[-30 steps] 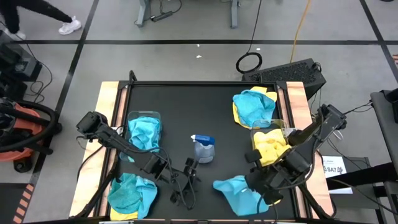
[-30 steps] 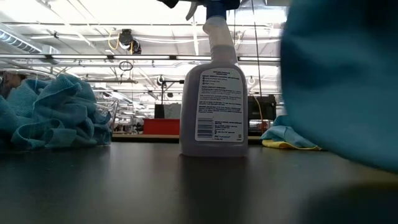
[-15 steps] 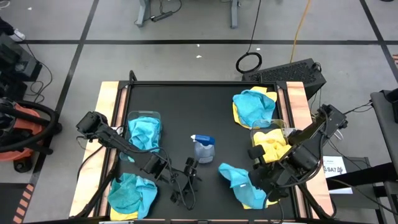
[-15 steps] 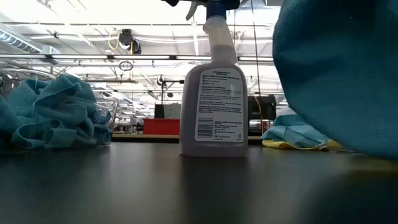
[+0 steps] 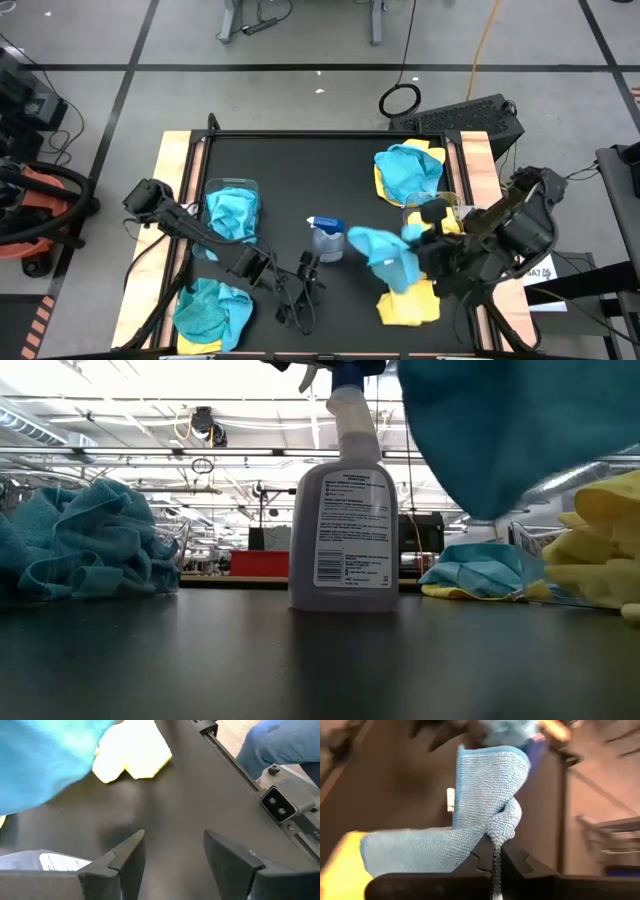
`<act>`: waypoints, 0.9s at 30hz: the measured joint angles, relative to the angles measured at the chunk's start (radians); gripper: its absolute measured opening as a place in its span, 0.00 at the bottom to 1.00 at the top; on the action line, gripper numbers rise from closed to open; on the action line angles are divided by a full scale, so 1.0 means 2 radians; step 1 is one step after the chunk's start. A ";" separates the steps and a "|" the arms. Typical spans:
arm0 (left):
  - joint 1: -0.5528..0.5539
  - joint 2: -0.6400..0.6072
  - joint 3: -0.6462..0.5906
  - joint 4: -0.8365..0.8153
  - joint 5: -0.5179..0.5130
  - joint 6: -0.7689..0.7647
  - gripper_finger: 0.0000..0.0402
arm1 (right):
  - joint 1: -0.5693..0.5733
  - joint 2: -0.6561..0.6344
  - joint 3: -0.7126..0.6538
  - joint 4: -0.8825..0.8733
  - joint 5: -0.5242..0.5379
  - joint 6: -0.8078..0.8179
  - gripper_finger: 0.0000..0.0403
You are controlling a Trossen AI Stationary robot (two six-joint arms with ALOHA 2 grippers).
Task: Sort microfiber towel by color & place in baskets
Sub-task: Put the blue microfiber cloth into the left transparent bin
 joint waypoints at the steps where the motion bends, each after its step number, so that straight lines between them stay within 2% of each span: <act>1: 0.001 0.000 0.000 0.000 0.000 0.001 0.51 | 0.000 0.000 0.008 -0.008 0.020 -0.003 0.00; 7: 0.002 0.000 0.000 0.001 0.000 0.003 0.51 | -0.003 -0.009 0.036 -0.010 0.126 -0.040 0.00; 15: 0.002 0.000 0.000 -0.001 0.000 0.003 0.51 | -0.048 -0.050 0.036 -0.011 0.185 -0.057 0.00; 20: 0.002 0.000 0.000 -0.002 0.000 0.003 0.51 | -0.089 -0.077 0.036 -0.011 0.202 -0.064 0.00; 27: 0.002 0.000 0.000 -0.003 0.000 0.003 0.51 | -0.130 -0.109 0.036 -0.011 0.182 -0.064 0.00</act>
